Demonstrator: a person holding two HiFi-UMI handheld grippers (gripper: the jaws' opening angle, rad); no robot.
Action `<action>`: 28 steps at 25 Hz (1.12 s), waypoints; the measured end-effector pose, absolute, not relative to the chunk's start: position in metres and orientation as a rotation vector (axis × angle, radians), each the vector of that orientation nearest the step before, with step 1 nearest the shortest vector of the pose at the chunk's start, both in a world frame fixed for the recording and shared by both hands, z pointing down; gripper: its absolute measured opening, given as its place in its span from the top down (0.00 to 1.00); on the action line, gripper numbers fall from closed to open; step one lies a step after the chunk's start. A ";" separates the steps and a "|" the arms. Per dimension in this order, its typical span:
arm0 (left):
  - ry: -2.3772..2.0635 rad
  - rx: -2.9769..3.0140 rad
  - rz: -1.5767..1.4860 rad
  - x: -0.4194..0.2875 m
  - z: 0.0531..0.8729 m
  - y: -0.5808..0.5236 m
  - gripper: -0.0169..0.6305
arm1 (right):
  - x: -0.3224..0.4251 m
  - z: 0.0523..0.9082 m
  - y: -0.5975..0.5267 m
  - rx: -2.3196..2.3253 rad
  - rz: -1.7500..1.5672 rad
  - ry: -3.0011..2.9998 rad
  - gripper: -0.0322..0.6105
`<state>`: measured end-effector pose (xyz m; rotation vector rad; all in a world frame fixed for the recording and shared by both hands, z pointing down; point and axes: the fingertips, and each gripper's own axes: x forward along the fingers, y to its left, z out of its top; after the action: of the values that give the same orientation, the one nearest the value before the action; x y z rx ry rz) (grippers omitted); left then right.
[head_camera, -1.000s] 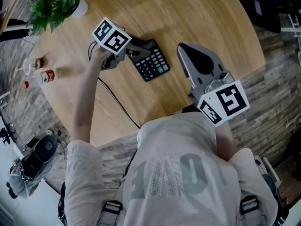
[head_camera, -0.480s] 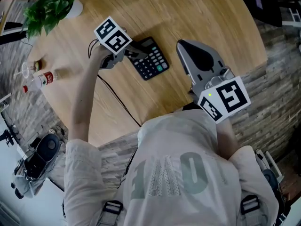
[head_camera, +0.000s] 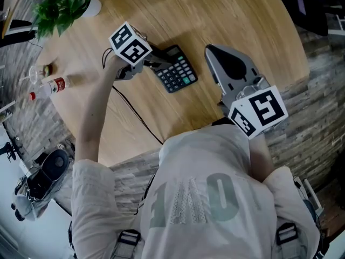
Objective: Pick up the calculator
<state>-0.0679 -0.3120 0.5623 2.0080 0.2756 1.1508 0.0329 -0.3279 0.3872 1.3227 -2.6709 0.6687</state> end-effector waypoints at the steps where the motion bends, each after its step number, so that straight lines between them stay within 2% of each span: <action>1: 0.283 2.070 1.161 -0.067 0.557 -0.312 0.78 | 0.032 0.386 -0.328 1.319 0.664 -2.676 0.92; 8: 0.097 2.367 1.106 -0.050 0.518 -0.324 0.78 | 0.014 0.366 -0.315 1.263 0.590 -2.731 0.92; 14: -0.134 2.539 0.917 -0.043 0.475 -0.329 0.78 | 0.005 0.342 -0.295 1.235 0.477 -2.779 0.92; 21: -0.589 2.682 0.521 -0.067 0.412 -0.346 0.78 | -0.010 0.324 -0.284 1.219 0.379 -2.790 0.92; 28: -1.348 2.517 0.046 -0.131 0.359 -0.347 0.78 | -0.036 0.303 -0.280 1.166 0.256 -2.839 0.92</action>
<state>-0.1309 -0.3470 0.3589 2.5168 -1.3483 0.0458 -0.0359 -0.2803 0.3027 1.1660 -2.8387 0.2560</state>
